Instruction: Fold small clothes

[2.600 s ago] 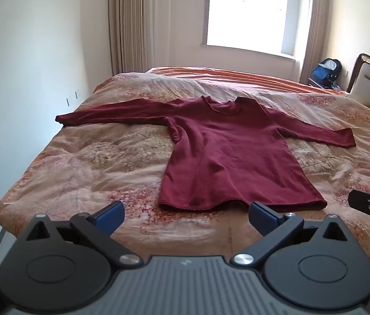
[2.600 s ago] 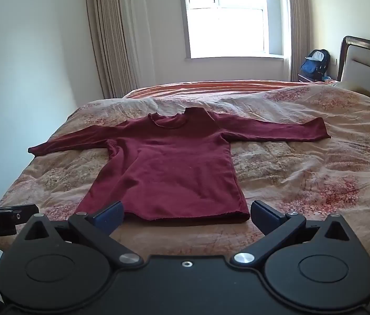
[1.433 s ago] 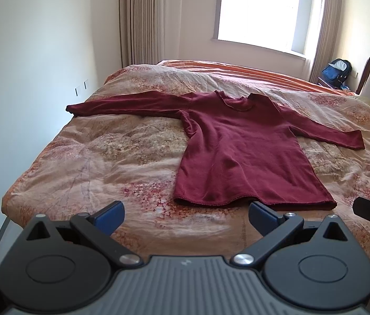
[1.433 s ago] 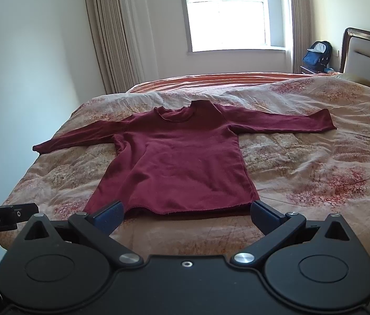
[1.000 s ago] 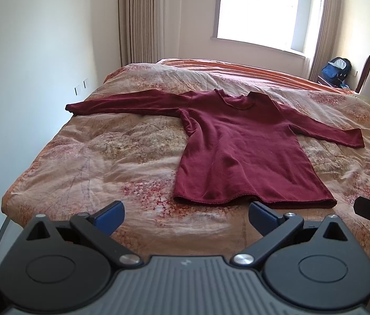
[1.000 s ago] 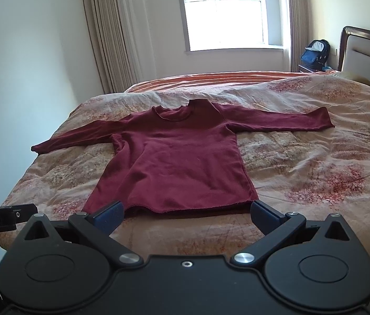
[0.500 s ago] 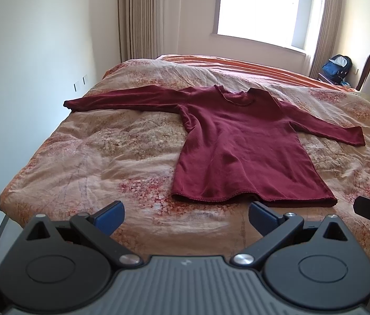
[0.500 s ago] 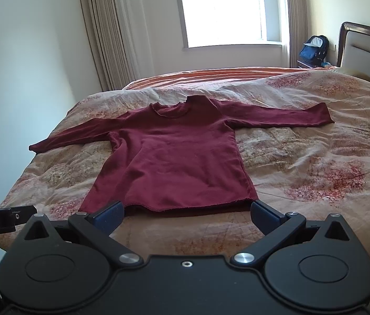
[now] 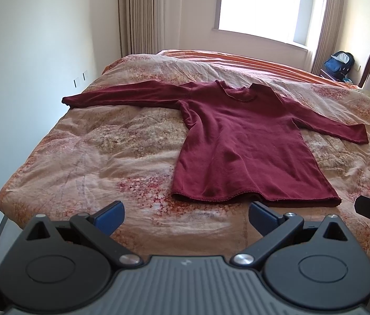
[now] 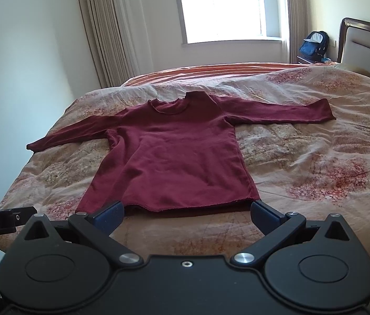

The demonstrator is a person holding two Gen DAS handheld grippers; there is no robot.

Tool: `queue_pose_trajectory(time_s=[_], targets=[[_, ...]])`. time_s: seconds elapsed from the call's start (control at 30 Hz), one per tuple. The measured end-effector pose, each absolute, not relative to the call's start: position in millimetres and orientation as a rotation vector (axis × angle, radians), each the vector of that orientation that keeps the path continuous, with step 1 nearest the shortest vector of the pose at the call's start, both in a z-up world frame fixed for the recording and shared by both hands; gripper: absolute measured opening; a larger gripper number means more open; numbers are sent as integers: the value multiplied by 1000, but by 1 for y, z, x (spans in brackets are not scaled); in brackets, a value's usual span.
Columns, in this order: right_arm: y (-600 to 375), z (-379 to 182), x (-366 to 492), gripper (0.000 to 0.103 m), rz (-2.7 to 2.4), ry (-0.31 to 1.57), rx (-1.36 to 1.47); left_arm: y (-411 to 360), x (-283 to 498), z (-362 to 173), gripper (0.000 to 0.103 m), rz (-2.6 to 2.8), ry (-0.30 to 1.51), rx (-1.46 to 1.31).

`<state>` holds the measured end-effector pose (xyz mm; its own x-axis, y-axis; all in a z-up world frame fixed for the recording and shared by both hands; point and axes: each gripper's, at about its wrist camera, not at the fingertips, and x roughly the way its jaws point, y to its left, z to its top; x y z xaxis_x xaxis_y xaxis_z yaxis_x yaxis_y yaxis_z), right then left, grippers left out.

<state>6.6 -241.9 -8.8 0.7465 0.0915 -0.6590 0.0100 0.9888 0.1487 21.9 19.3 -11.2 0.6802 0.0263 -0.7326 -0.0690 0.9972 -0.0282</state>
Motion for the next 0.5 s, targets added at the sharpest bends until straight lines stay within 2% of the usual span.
queue_pose_trajectory(time_s=[0.5], targets=[[-242,-23,43,103,50,769,157,16,59,-26,103,59,872,-47]])
